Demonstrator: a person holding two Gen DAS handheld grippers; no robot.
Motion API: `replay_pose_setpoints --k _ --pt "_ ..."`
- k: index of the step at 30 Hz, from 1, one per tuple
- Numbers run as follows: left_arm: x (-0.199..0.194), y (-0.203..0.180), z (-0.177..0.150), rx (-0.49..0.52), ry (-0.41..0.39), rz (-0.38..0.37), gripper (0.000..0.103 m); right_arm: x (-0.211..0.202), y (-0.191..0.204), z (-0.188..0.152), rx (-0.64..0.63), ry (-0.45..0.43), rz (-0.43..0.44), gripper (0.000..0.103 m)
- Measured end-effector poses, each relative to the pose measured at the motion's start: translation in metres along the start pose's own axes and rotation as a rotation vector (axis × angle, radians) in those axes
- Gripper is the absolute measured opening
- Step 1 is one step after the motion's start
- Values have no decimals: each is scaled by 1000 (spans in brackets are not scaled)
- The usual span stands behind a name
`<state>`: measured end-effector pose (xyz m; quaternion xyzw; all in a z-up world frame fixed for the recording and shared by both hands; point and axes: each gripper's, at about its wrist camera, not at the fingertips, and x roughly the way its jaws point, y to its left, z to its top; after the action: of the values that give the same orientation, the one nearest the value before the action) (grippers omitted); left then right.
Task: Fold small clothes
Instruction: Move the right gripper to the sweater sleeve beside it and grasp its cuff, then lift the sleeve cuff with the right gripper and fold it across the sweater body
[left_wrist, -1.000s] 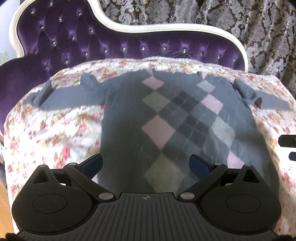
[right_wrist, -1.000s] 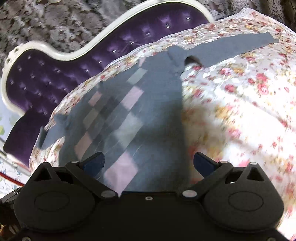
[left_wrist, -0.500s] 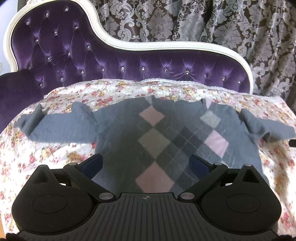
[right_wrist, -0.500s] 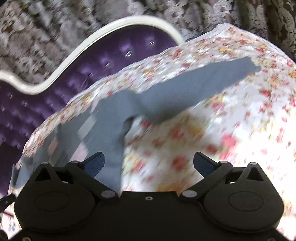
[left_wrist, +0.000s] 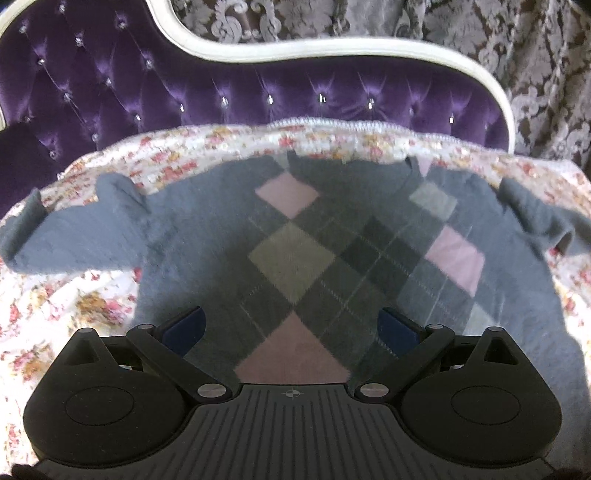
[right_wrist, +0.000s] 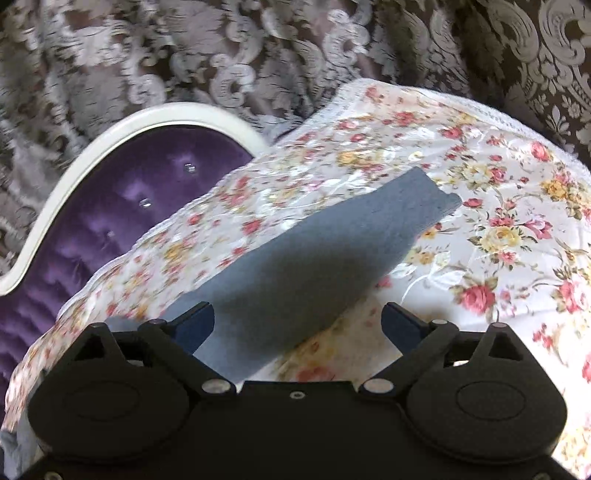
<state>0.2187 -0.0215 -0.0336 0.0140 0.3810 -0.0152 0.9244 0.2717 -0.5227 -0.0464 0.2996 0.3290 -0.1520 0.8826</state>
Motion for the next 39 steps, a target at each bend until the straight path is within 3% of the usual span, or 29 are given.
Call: replay_pose_setpoints --k 4,11,13,15,16,18,20,24,32,36,39 --pt "15 0 -10 6 62 -7 100 16 -13 2 40 -39 7 96" --pt "12 1 -21 22 17 -6 102 34 -27 16 114 -109 61 95" --pt "14 1 -21 25 18 -8 102 38 -29 19 126 -121 63 87" --pt "15 0 -20 32 19 -8 103 42 -29 23 120 -114 49 59" --pt "16 -1 -20 37 24 -8 103 43 -29 25 114 -104 32 52" --pt "17 -2 -16 41 46 -6 103 45 -32 28 112 -67 45 13" --pt "19 -2 -12 38 66 -14 102 39 -34 29 100 -53 57 13" --pt "17 1 -12 30 63 -27 101 12 -34 34 1 -94 -1 13" --pt "-3 4 -9 -3 27 -50 101 -34 -51 48 -16 -143 -85 13" --pt "-21 10 -7 2 -7 -54 100 -45 -35 54 -41 -166 -87 13" --pt "-35 19 -8 -8 -34 -53 100 -57 0 57 -126 -190 -74 13"
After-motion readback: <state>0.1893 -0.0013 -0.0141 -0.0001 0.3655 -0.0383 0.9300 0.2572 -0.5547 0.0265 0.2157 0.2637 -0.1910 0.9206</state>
